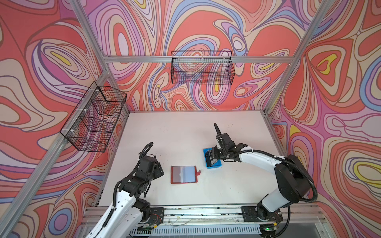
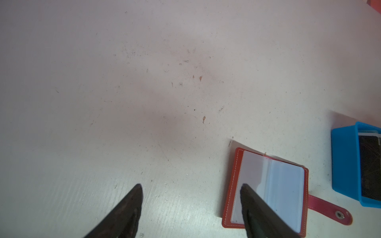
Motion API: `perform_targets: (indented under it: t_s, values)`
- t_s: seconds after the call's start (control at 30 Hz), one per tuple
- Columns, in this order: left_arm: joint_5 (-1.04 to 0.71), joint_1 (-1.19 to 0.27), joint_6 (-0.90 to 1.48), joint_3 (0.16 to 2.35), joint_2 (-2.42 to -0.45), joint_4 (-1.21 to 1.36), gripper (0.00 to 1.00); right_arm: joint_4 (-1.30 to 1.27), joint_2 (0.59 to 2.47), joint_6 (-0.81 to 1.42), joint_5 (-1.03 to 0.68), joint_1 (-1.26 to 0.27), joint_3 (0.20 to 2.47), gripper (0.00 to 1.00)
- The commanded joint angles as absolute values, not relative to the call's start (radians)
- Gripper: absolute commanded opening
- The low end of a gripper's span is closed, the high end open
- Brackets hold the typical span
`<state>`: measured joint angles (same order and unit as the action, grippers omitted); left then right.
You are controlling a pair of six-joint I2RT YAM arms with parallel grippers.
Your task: Put the credit cards into the card holder
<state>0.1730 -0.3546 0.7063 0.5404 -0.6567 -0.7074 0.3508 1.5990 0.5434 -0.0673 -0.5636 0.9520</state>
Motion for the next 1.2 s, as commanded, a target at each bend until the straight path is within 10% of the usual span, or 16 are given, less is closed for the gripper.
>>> perform_targets:
  t_s: [0.0, 0.77, 1.17]
  values:
    - [0.175, -0.356, 0.701, 0.526, -0.655, -0.719, 0.77, 0.385, 1.577, 0.542, -0.01, -0.559, 0.943, 0.43]
    - [0.173, -0.356, 0.701, 0.527, -0.657, -0.72, 0.76, 0.446, 1.551, 0.535, 0.101, -0.551, 0.946, 0.34]
    - [0.149, -0.356, 0.687, 0.53, -0.665, -0.713, 0.77, 0.459, 1.506, 0.544, 0.128, -0.551, 0.949, 0.05]
